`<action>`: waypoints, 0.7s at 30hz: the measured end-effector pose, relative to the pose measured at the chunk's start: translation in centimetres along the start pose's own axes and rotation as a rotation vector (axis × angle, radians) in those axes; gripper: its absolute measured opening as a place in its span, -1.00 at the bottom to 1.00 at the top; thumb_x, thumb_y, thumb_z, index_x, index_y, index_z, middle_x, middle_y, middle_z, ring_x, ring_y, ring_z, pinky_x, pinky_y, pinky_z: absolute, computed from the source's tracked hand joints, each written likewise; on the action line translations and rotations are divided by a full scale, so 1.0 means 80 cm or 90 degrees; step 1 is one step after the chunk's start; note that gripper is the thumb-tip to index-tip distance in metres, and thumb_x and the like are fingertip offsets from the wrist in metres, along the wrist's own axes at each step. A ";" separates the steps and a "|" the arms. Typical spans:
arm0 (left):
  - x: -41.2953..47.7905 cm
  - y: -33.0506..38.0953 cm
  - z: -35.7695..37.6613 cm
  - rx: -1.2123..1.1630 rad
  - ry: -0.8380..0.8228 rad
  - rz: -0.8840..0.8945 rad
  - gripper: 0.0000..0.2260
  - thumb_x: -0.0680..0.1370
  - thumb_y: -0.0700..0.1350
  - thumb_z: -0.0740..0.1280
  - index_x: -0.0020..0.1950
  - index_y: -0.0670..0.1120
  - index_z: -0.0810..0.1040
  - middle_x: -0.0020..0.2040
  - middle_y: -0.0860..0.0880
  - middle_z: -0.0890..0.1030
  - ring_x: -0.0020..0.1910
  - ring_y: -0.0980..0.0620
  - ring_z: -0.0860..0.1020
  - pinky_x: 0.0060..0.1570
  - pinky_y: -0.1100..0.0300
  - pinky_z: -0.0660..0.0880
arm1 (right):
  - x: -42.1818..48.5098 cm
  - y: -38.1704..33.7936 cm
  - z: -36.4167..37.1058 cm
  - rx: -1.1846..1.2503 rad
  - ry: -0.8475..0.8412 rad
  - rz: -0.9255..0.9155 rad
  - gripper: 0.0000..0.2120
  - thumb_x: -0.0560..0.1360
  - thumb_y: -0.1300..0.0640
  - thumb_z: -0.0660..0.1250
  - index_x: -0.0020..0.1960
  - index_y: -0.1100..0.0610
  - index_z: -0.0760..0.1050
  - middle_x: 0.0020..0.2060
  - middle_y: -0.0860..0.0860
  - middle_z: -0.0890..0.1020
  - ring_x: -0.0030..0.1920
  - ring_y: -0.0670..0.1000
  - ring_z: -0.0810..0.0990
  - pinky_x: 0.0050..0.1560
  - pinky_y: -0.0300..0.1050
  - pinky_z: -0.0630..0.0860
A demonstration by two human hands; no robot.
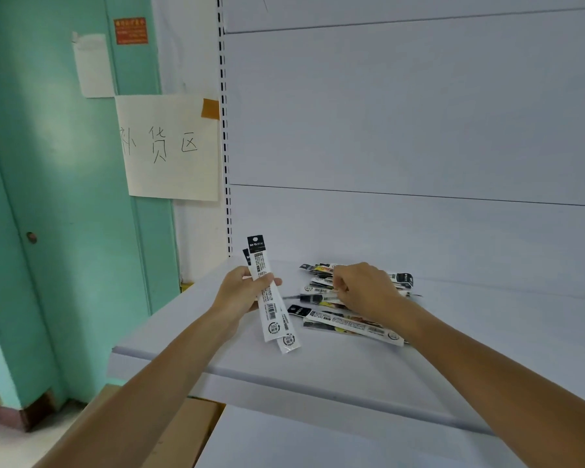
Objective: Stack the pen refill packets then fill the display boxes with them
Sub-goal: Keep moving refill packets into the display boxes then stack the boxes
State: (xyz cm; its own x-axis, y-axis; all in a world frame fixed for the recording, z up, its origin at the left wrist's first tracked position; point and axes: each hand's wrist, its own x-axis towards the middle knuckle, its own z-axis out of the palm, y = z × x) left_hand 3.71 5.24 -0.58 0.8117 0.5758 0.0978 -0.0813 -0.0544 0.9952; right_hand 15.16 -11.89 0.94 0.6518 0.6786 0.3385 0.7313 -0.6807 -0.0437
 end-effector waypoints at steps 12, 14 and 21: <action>-0.006 -0.013 0.025 0.045 0.012 0.042 -0.94 0.50 -0.12 0.38 -0.11 -0.09 0.57 -0.11 -0.05 0.68 -0.16 0.01 0.64 -0.26 0.21 0.58 | -0.008 -0.033 -0.011 0.248 0.155 0.022 -0.84 0.50 0.08 0.34 -0.05 0.13 0.65 -0.25 -0.08 0.53 -0.25 -0.03 0.53 -0.26 -0.23 0.44; -0.007 -0.011 0.036 0.031 0.000 0.040 -0.91 0.48 -0.13 0.40 -0.09 -0.13 0.57 -0.12 -0.10 0.67 -0.18 0.00 0.64 -0.30 0.23 0.59 | -0.010 -0.048 -0.010 0.182 0.155 -0.008 -0.80 0.53 0.04 0.29 -0.03 0.13 0.63 -0.18 -0.03 0.52 -0.21 -0.02 0.52 -0.29 -0.23 0.38; -0.013 -0.010 0.039 0.005 -0.013 0.016 -0.81 0.48 -0.16 0.41 0.02 -0.23 0.55 -0.08 -0.15 0.66 -0.21 0.01 0.64 -0.32 0.23 0.60 | -0.017 -0.047 0.000 0.023 0.124 0.078 -0.85 0.56 0.10 0.23 -0.04 0.17 0.51 -0.08 0.03 0.54 -0.11 0.10 0.55 -0.22 -0.13 0.36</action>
State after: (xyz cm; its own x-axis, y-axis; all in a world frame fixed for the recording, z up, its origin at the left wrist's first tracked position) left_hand 4.76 2.11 -1.43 0.8208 0.5578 0.1229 -0.0976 -0.0750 0.9924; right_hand 11.55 -10.26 0.62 0.6881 0.5230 0.5029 0.6576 -0.7424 -0.1277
